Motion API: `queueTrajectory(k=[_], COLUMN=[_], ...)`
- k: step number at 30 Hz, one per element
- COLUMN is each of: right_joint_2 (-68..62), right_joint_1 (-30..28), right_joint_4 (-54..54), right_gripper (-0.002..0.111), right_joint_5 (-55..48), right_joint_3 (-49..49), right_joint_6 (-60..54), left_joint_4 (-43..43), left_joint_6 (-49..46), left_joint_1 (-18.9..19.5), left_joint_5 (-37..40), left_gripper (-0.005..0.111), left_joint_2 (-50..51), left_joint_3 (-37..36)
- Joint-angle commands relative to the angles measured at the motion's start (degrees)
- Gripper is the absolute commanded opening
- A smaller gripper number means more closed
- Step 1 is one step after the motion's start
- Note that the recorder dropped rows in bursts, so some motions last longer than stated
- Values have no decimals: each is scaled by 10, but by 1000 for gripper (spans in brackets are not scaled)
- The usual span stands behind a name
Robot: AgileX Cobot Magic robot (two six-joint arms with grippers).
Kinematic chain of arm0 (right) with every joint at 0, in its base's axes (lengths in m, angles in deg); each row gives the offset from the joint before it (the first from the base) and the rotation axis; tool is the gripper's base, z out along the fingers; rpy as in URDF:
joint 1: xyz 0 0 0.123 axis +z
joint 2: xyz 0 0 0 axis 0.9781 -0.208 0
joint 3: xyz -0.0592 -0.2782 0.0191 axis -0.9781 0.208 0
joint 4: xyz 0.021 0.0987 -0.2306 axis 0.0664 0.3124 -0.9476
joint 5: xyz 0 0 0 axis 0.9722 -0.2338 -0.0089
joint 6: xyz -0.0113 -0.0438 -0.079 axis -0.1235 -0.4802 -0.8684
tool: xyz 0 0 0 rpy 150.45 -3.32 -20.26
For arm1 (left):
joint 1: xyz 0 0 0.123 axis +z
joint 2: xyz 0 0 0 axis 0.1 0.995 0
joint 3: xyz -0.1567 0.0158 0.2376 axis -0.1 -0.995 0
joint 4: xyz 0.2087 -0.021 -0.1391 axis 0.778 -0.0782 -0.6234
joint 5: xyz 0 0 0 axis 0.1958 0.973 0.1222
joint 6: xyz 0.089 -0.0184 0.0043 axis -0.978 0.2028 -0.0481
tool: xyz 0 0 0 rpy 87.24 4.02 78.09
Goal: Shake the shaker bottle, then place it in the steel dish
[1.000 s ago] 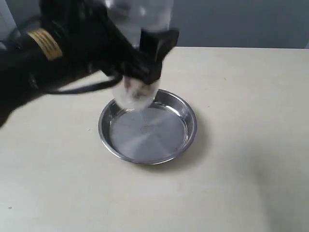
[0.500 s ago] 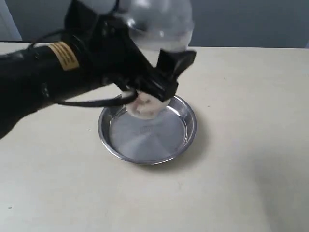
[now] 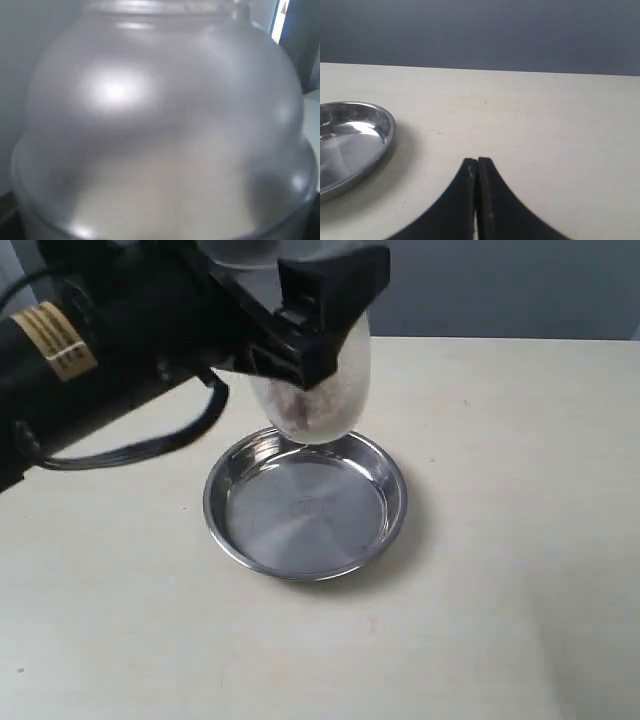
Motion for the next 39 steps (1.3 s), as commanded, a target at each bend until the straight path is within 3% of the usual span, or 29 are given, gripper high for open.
queueTrajectory(k=[1, 5, 6, 7, 9, 11, 15, 19, 20, 22, 23, 24, 25, 28, 29, 30, 33, 34, 35, 37, 38, 39], right_joint_2=[2, 2, 2, 2, 2, 2, 2, 2, 2, 2, 2, 2, 2, 2, 2, 2, 2, 2, 2, 2, 2, 2], right_joint_1=[2, 2, 2, 2, 2, 2, 2, 2, 2, 2, 2, 2, 2, 2, 2, 2, 2, 2, 2, 2, 2, 2], right_joint_4=[-2, -2, -2, -2, -2, -2, -2, -2, -2, -2, -2, -2, -2, -2, -2, -2, -2, -2, -2, -2, -2, -2], right_gripper=[-1, -1, -1, -1, -1, -1, -1, -1, -1, -1, -1, -1, -1, -1, -1, -1, -1, -1, -1, -1, -1, -1], right_joint_5=[5, 5, 5, 5, 5, 5, 5, 5, 5, 5, 5, 5, 5, 5, 5, 5, 5, 5, 5, 5, 5, 5], right_joint_3=[1, 1, 1, 1, 1, 1, 1, 1, 1, 1, 1, 1, 1, 1, 1, 1, 1, 1, 1, 1, 1, 1], right_joint_6=[0, 0, 0, 0, 0, 0, 0, 0, 0, 0, 0, 0, 0, 0, 0, 0, 0, 0, 0, 0, 0, 0], left_joint_4=[-38, 83, 110, 108, 21, -53, -50, -137, -96, 129, 200, 214, 137, -274, -312, -279, 84, 166, 147, -91, -158, -131], left_joint_6=[-15, 89, 90, 74, -4, -41, -41, -50, -12, 76, 90, 75, 19, -189, -200, -179, 36, 61, 54, 7, 1, 3], left_joint_1=[5, -4, -4, -3, 5, 14, 14, 11, 5, -9, -9, -6, 6, 50, 53, 50, 16, 13, 17, 38, 40, 34], left_joint_5=[39, -157, -168, -141, -25, 16, -16, -63, -63, -64, -66, -49, -17, -26, -36, -27, 4, -2, -3, -8, -19, -18], left_gripper=[0, 0, 0, 0, 0, 0, 0, 0, 0, 0, 0, 0, 0, 0, 0, 0, 0, 0, 0, 0, 0, 0], left_joint_2=[52, 24, 13, 8, 30, 74, 73, 70, 68, 60, 57, 54, 54, 61, 61, 56, 43, 42, 42, 49, 53, 54], left_joint_3=[-37, -30, -25, -23, -36, -58, -76, -69, -67, -67, -67, -66, -64, -64, -64, -64, -64, -64, -64, -64, -64, -64])
